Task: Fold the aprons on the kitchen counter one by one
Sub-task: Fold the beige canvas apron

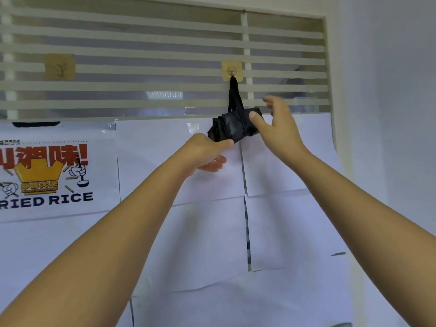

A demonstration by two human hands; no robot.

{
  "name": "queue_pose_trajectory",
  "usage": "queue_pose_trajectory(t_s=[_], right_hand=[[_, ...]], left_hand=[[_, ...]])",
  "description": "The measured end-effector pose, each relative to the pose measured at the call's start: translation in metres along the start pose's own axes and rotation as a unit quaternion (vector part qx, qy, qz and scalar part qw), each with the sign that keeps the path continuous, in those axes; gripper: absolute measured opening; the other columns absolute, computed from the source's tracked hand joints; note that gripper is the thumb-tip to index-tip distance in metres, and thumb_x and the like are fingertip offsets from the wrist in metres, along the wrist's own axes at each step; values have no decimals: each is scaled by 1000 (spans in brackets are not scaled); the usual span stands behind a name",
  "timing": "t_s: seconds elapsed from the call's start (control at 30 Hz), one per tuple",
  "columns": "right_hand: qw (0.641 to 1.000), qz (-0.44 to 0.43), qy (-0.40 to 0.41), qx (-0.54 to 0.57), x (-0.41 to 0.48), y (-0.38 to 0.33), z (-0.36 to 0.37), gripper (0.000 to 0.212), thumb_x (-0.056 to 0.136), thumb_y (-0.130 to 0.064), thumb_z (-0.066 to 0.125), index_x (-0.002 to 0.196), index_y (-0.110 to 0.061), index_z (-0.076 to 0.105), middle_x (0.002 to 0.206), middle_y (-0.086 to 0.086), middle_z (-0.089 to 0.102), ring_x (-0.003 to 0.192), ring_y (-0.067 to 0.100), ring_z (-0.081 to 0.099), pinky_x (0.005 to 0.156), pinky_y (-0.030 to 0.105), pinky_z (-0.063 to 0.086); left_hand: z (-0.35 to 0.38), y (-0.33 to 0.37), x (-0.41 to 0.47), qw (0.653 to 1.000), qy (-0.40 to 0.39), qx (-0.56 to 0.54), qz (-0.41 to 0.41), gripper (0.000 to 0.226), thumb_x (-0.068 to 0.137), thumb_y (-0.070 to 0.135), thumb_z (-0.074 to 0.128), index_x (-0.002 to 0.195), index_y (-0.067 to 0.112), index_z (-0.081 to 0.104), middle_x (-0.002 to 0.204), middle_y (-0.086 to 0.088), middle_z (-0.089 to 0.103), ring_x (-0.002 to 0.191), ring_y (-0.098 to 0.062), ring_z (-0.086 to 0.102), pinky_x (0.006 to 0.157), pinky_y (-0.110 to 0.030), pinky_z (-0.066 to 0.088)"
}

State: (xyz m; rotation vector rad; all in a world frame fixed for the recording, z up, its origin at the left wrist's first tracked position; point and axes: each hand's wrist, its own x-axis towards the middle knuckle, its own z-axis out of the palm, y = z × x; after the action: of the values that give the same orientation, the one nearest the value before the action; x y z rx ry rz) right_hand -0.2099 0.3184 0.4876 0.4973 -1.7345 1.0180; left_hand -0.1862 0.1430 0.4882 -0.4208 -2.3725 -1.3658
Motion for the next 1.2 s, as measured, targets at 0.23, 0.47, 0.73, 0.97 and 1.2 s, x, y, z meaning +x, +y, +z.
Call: queue_pose_trajectory(t_s=[0.23,0.47,0.73,0.97,1.2], right_hand=[[999,-46,-21,11,-122,3,-19,18,93,-38,55,104,-25,47,86,-12,57,54,5,47,58,17,37],[949,82,-295,-68,-292,72,4,27,91,-51,51,106,-29,50,71,-9,56,57,-3,52,55,13,35],[737,355,-562,-121,-487,174,4,106,55,-78,68,139,-21,36,138,2,40,119,20,48,96,31,44],[594,277,-729,-196,-606,205,-6,150,18,-106,13,150,-36,8,159,9,3,146,34,-2,117,50,9],[626,262,-705,-206,-626,224,-5,111,56,-98,12,150,-40,12,156,8,8,140,37,18,115,44,22]], left_hand=[[38,-88,-104,995,88,23,44,25,86,34,69,94,20,50,70,2,50,47,-10,49,40,-13,37],[89,-212,-211,995,-11,35,-94,26,85,34,69,90,23,46,62,0,48,46,-4,41,48,-20,37],[131,-350,-330,931,-183,125,-291,40,83,28,71,113,24,45,103,-3,55,80,-11,52,74,-25,46],[203,-425,-413,829,-325,147,-431,105,63,78,59,145,21,30,144,-6,40,136,-26,36,110,-34,32],[235,-441,-462,806,-274,241,-465,94,77,80,42,152,37,3,161,0,-9,148,-28,-7,113,-59,15]])
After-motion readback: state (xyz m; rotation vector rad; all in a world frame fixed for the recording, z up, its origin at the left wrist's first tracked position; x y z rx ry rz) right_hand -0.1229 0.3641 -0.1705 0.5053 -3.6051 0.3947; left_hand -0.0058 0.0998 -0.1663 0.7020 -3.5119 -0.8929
